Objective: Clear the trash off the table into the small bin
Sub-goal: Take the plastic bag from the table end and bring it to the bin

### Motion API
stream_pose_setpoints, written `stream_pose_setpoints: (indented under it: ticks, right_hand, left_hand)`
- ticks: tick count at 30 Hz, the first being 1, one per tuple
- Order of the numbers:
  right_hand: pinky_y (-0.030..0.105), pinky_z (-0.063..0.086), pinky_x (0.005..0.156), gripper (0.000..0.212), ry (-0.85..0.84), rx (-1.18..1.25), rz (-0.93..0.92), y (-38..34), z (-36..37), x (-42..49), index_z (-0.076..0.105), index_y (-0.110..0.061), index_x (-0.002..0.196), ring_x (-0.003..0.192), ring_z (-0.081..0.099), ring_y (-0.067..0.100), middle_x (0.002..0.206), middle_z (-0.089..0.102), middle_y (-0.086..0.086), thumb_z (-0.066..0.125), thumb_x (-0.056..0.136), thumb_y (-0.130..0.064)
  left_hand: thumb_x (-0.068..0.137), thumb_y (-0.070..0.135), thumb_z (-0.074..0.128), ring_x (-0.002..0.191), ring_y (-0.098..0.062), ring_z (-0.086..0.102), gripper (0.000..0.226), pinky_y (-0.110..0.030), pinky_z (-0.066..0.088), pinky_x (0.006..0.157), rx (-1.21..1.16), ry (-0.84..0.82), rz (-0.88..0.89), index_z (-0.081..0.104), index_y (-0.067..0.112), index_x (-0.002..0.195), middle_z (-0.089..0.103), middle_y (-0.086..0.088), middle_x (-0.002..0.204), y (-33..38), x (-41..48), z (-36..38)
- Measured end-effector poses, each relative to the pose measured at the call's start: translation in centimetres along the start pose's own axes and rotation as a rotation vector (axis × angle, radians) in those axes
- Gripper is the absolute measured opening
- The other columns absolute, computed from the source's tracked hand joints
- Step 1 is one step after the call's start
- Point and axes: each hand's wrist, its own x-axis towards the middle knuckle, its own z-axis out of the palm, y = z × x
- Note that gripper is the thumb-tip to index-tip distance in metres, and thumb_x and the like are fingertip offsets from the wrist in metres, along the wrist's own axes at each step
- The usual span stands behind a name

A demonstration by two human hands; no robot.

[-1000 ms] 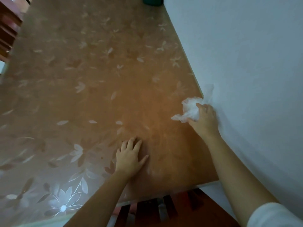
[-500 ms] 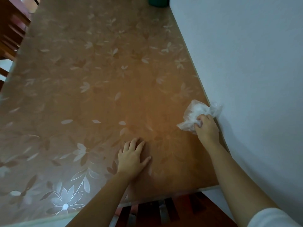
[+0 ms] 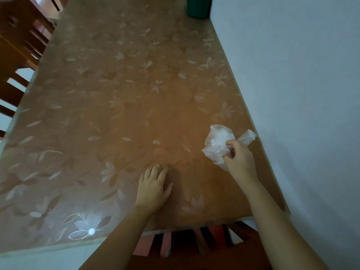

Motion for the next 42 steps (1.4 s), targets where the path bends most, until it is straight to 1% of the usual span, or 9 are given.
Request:
stream_pose_setpoints:
  ticks: [3, 7, 13, 17, 22, 26, 32, 37, 42]
  right_hand:
    - [0.021, 0.046, 0.07, 0.031, -0.023, 0.017, -0.035, -2.8, 0.8, -2.6, 0.055, -0.014, 0.113, 0.082, 0.056, 0.016, 0.091, 0.054, -0.001, 0.06, 0.082, -0.008]
    - [0.024, 0.046, 0.071, 0.031, -0.073, 0.023, -0.121, -7.5, 2.7, -6.9, 0.056, -0.017, 0.111, 0.08, 0.054, 0.011, 0.092, 0.056, -0.001, 0.059, 0.081, -0.009]
    - [0.022, 0.046, 0.071, 0.033, -0.159, 0.056, -0.235, -16.6, 7.1, -14.3, 0.055, -0.021, 0.112, 0.083, 0.054, 0.008, 0.096, 0.056, -0.004, 0.06, 0.082, -0.008]
    - [0.019, 0.043, 0.066, 0.033, -0.255, 0.055, -0.317, -22.9, 11.6, -19.8, 0.056, -0.02, 0.112, 0.079, 0.052, 0.007, 0.087, 0.053, -0.008, 0.059, 0.082, -0.008]
    - [0.011, 0.037, 0.066, 0.031, -0.434, 0.008, -0.489, -29.2, 19.1, -26.2, 0.057, -0.016, 0.111, 0.081, 0.051, 0.01, 0.097, 0.054, -0.006, 0.06, 0.082, -0.007]
    - [0.004, 0.031, 0.061, 0.031, -0.537, -0.034, -0.566, -33.3, 24.5, -29.5, 0.059, -0.015, 0.109, 0.076, 0.048, 0.008, 0.089, 0.054, -0.009, 0.06, 0.08, -0.005]
    - [0.017, 0.035, 0.064, 0.03, -0.733, -0.105, -0.652, -38.7, 32.9, -31.9, 0.059, -0.015, 0.11, 0.078, 0.048, 0.013, 0.078, 0.048, -0.015, 0.057, 0.081, -0.006]
    - [0.011, 0.031, 0.06, 0.033, -0.735, -0.022, -0.662, -43.9, 40.4, -31.5, 0.06, -0.007, 0.109, 0.065, 0.046, 0.008, 0.085, 0.053, 0.0, 0.058, 0.077, 0.002]
    - [-0.001, 0.034, 0.058, 0.031, -0.737, -0.008, -0.661, -51.2, 48.0, -28.1, 0.059, -0.006, 0.11, 0.058, 0.043, 0.001, 0.078, 0.049, 0.0, 0.061, 0.079, -0.002]
  left_hand:
    - [0.074, 0.039, 0.048, 0.096, -0.035, 0.058, 0.047, -0.046, 0.051, 0.075, -0.033, 0.056, -0.035, 0.063, 0.008, 0.105, 0.062, -0.014, 0.113, -1.9, -2.0, -2.1]
    - [0.07, 0.018, 0.075, 0.098, -0.038, 0.057, 0.038, -0.048, 0.05, 0.079, -0.14, 0.225, -0.145, 0.064, 0.003, 0.103, 0.061, -0.018, 0.113, -4.5, -4.6, -6.0]
    - [0.075, 0.026, 0.048, 0.094, -0.033, 0.058, 0.039, -0.042, 0.049, 0.072, -0.079, 0.443, -0.143, 0.064, 0.005, 0.104, 0.063, -0.015, 0.11, -11.4, -13.4, -12.2]
    - [0.077, 0.027, 0.046, 0.091, -0.031, 0.057, 0.039, -0.041, 0.047, 0.073, -0.059, 0.527, -0.279, 0.064, 0.005, 0.104, 0.064, -0.014, 0.107, -17.6, -22.0, -13.6]
    - [0.078, 0.032, 0.045, 0.09, -0.034, 0.061, 0.043, -0.042, 0.048, 0.072, -0.062, 0.521, -0.509, 0.065, 0.003, 0.102, 0.066, -0.013, 0.104, -24.1, -32.6, -13.7]
    - [0.078, 0.035, 0.042, 0.092, -0.032, 0.059, 0.043, -0.043, 0.048, 0.075, -0.097, 0.515, -0.697, 0.064, 0.005, 0.101, 0.066, -0.011, 0.105, -28.0, -38.4, -13.8]
    - [0.079, 0.034, 0.043, 0.093, -0.032, 0.059, 0.042, -0.042, 0.047, 0.077, -0.126, 0.546, -0.901, 0.064, 0.006, 0.101, 0.066, -0.011, 0.105, -33.9, -42.3, -13.9]
    - [0.078, 0.031, 0.044, 0.092, -0.032, 0.058, 0.038, -0.042, 0.047, 0.076, -0.096, 0.525, -0.944, 0.063, 0.007, 0.1, 0.066, -0.012, 0.104, -41.2, -42.3, -15.1]
    - [0.078, 0.031, 0.043, 0.09, -0.034, 0.061, 0.039, -0.043, 0.048, 0.076, -0.019, 0.468, -0.911, 0.064, 0.006, 0.099, 0.066, -0.013, 0.103, -51.3, -38.5, -19.6]
